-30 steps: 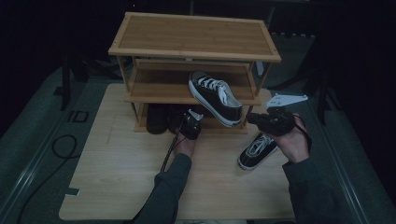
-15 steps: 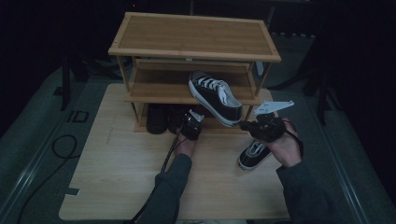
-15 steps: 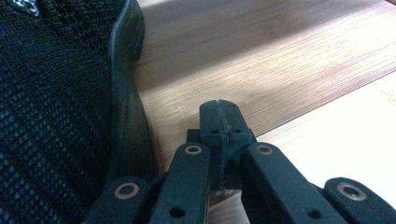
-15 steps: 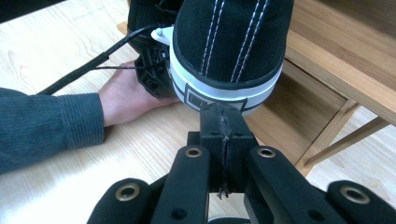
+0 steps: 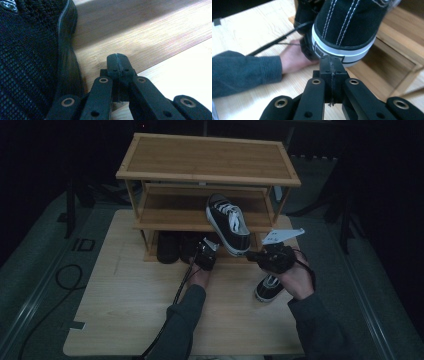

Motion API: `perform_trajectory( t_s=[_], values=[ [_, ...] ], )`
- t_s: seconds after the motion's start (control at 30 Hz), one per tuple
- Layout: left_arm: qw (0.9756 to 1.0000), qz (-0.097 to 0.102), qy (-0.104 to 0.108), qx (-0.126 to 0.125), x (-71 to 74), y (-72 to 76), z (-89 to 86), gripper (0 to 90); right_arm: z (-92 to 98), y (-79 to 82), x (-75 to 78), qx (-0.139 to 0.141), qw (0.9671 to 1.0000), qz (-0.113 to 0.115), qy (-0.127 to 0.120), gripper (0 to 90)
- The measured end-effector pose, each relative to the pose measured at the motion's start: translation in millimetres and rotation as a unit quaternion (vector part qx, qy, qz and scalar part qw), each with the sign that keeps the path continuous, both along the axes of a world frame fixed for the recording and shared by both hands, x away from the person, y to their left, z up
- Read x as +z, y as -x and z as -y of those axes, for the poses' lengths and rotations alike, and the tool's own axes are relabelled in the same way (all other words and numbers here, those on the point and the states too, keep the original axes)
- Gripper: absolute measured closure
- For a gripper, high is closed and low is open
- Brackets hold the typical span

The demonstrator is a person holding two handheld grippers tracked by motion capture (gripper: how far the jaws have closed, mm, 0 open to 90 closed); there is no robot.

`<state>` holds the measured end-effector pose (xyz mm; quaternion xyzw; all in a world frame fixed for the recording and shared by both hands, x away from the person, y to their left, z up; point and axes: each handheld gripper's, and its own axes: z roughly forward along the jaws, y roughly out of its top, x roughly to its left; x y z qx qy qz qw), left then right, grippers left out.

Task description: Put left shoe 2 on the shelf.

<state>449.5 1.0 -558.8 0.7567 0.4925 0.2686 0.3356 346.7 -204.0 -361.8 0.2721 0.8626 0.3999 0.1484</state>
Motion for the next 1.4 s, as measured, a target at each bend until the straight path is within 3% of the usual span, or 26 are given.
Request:
perform_trajectory(
  t_s=[0.1,0.47,0.6,0.7,0.93,1.07,1.13,1.33,1.37,1.4],
  values=[
    [1.0,-0.002,-0.001,-0.002,0.2,0.0,-0.8,90.0,-8.6,-3.1,3.3,0.001,0.9999,0.01,-0.001,90.0],
    [1.0,0.002,-0.002,0.002,-0.2,0.5,1.2,90.0,-18.6,-14.7,2.0,0.008,0.9999,0.008,-0.007,90.0],
    [1.0,0.002,-0.002,0.002,-0.2,0.5,1.2,90.0,-19.3,-21.6,0.7,-0.002,0.9999,0.012,-0.004,90.0],
    [1.0,0.002,-0.003,0.002,-0.2,0.5,1.4,90.0,-20.3,-27.6,-0.5,0.001,0.9999,0.004,-0.016,90.0],
    [1.0,0.002,-0.003,0.003,-0.1,0.3,1.5,90.0,-26.6,-33.7,-1.5,0.003,0.9998,0.005,-0.017,90.0],
    [0.9999,0.005,-0.011,0.003,-0.3,0.8,2.9,90.0,-30.1,-42.4,-4.4,-0.014,0.9997,0.007,-0.016,90.0],
    [0.9999,0.004,-0.013,0.001,-0.2,0.7,2.9,90.0,-30.2,-47.0,-5.0,-0.012,0.9995,-0.003,-0.031,90.0],
    [0.9999,0.005,-0.01,0.002,-0.3,0.7,2.8,90.0,-43.6,-47.8,-2.2,0.001,0.9997,0.006,-0.025,90.0],
    [0.9999,0.005,-0.012,0.003,-0.3,0.8,3.1,90.0,-48.7,-49.4,-1.3,-0.011,0.9997,0.021,-0.012,90.0],
    [0.9999,0.005,-0.012,0.003,-0.3,0.8,3.1,90.0,-48.7,-49.4,-1.3,-0.011,0.9997,0.021,-0.012,90.0]
  ],
)
